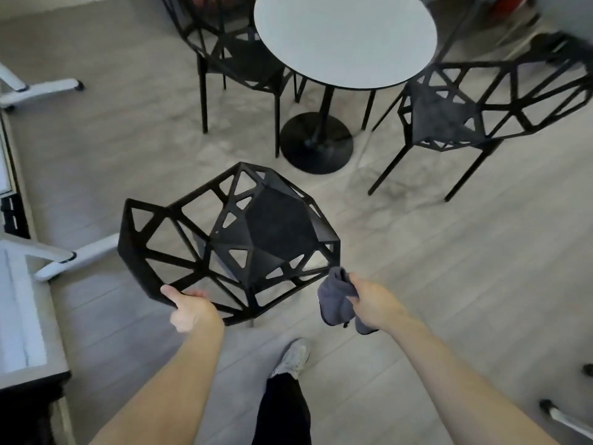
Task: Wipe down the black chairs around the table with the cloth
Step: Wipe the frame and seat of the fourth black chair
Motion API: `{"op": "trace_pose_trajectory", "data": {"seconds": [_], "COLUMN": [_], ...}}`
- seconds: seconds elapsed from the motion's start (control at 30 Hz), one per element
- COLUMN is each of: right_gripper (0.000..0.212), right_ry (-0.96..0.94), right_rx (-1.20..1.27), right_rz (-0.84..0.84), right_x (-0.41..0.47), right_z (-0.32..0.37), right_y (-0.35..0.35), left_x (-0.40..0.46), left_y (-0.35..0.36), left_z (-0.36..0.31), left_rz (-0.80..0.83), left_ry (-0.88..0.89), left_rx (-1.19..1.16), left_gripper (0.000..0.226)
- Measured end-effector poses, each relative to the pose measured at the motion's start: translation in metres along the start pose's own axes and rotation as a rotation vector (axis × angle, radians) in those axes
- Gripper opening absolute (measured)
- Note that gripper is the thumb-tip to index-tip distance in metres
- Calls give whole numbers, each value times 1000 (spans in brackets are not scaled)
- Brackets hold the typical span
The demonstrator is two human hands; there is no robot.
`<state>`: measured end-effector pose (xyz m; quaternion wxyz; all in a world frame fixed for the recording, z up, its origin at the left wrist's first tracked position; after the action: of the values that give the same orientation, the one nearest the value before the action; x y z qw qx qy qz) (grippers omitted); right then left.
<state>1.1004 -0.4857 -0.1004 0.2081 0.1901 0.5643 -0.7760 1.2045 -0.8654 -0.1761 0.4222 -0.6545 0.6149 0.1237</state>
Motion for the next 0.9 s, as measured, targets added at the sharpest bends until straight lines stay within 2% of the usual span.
{"op": "trace_pose_trajectory", "data": {"seconds": [0.1,0.27,0.33,0.4,0.5,0.57,0.63,0.73,0.8,0.87,0.9], "right_gripper": [33,23,19,20,20,19,20,22,20,17,17], "right_ry": [44,64,61,82,74,63,38,5,-37,-95,-123], "right_rx": [22,46,56,52,61,77,94,119,135,143,143], "right_rz": [-24,-77,-154,-216,-266,-279,-280,-278,-278,-264,-254], "right_x": [13,31,38,45,55,62,72,91,107,128,141], "right_z": [-22,-49,-65,-85,-106,-117,-127,-149,-164,-179,-185], "right_y": [-31,-82,-105,-127,-157,-174,-192,-222,-244,-266,-278], "left_x": [-52,-116,-147,-178,-241,-281,-306,-323,-328,-340,-349], "left_y": [50,159,206,252,290,300,310,320,310,294,291], "left_z": [15,45,49,58,84,109,133,151,149,141,131], "left_rz": [-28,31,137,309,634,806,869,825,907,1175,1282], "left_ry": [-8,-44,15,30,-122,-213,-262,-312,-329,-296,-207], "left_rx": [28,75,176,341,584,672,709,760,961,1390,1567], "left_gripper": [79,105,93,78,67,69,79,87,97,118,123]}}
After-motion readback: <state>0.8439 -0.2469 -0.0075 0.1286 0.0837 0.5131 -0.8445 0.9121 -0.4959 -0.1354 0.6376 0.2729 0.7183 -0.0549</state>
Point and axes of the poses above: each hand's wrist, its own x-axis towards the middle knuckle, its own y-axis out of the palm, z = x × y, the point moved 7 cm from there along x, towards the middle knuckle, and after that the axes turned 8 degrees about -z, right-handed, at the moved point
